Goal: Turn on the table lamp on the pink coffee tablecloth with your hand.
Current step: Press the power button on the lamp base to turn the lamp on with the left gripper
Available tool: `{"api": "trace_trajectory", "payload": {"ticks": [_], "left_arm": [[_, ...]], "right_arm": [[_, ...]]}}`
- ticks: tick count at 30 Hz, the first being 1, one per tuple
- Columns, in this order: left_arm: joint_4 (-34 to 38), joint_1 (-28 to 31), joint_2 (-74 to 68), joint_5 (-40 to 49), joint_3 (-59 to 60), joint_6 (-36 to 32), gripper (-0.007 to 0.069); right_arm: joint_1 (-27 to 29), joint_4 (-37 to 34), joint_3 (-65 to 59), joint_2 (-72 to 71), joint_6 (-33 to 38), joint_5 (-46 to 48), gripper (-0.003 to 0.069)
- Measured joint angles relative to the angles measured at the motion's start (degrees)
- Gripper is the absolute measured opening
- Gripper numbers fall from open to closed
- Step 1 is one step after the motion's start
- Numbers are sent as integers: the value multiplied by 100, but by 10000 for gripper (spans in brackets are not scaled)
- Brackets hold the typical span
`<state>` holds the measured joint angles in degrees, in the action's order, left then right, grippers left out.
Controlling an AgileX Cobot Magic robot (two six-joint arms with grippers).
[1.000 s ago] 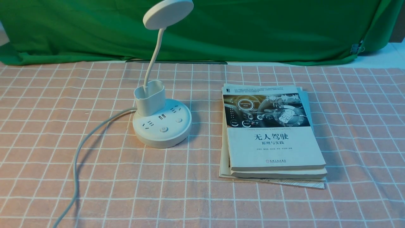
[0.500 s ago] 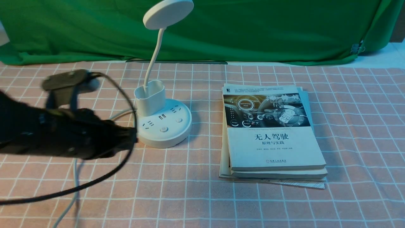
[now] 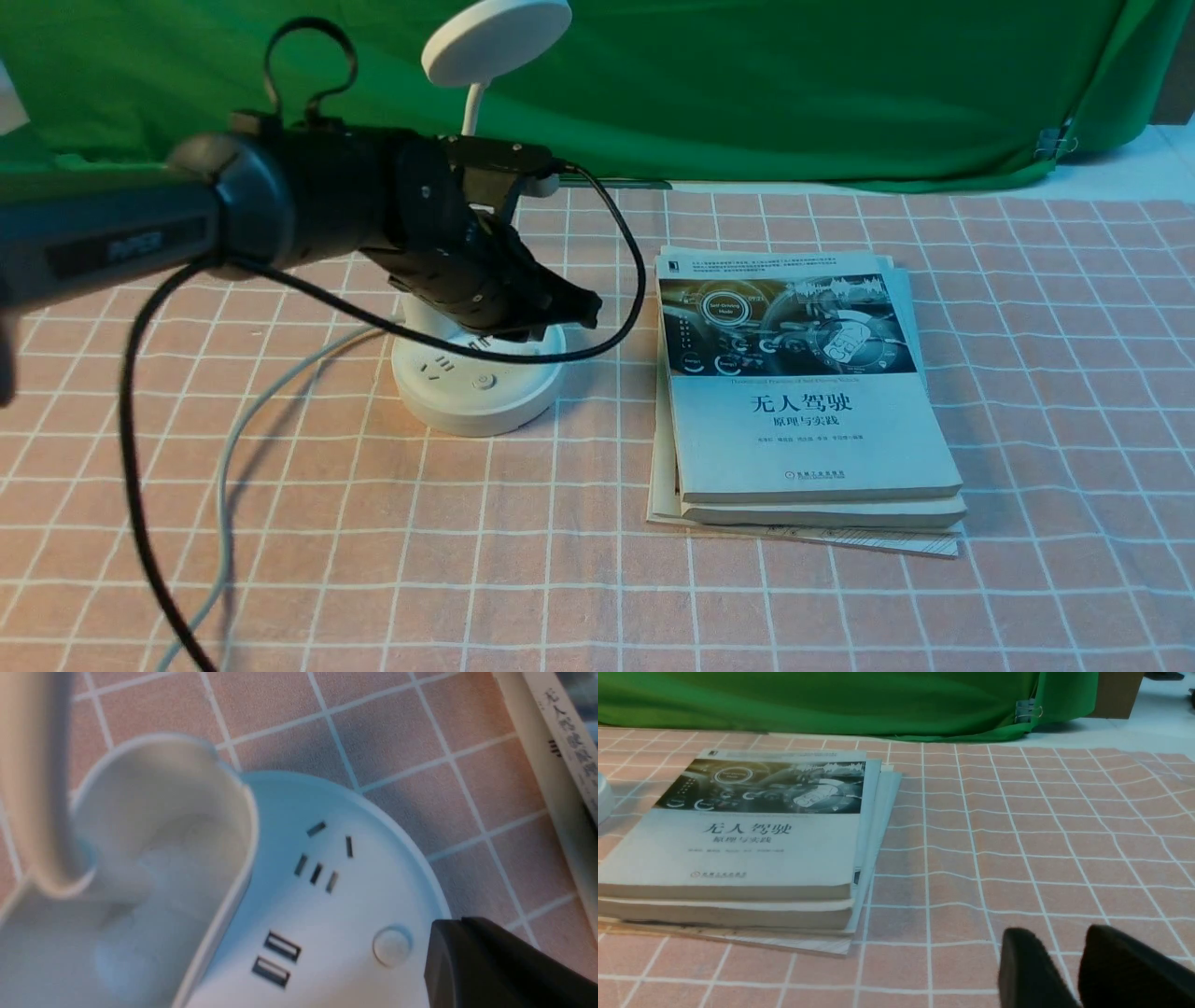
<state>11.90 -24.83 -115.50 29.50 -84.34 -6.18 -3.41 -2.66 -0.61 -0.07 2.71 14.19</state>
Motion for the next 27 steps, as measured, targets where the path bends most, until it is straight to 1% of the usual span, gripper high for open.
{"api": "trace_trajectory", "payload": {"ticks": [3, 7, 9, 27], "left_arm": [[-220, 0, -226, 65, -186, 134, 20], [-649, 0, -279, 240, -235, 511, 20], [-711, 0, -279, 283, -236, 618, 20], [-521, 0, -405, 92, -195, 736, 20]], "right_arm": [[0, 0, 0, 0, 0, 0, 240], [0, 0, 0, 0, 0, 0, 240], [0, 0, 0, 0, 0, 0, 240], [0, 0, 0, 0, 0, 0, 240]]}}
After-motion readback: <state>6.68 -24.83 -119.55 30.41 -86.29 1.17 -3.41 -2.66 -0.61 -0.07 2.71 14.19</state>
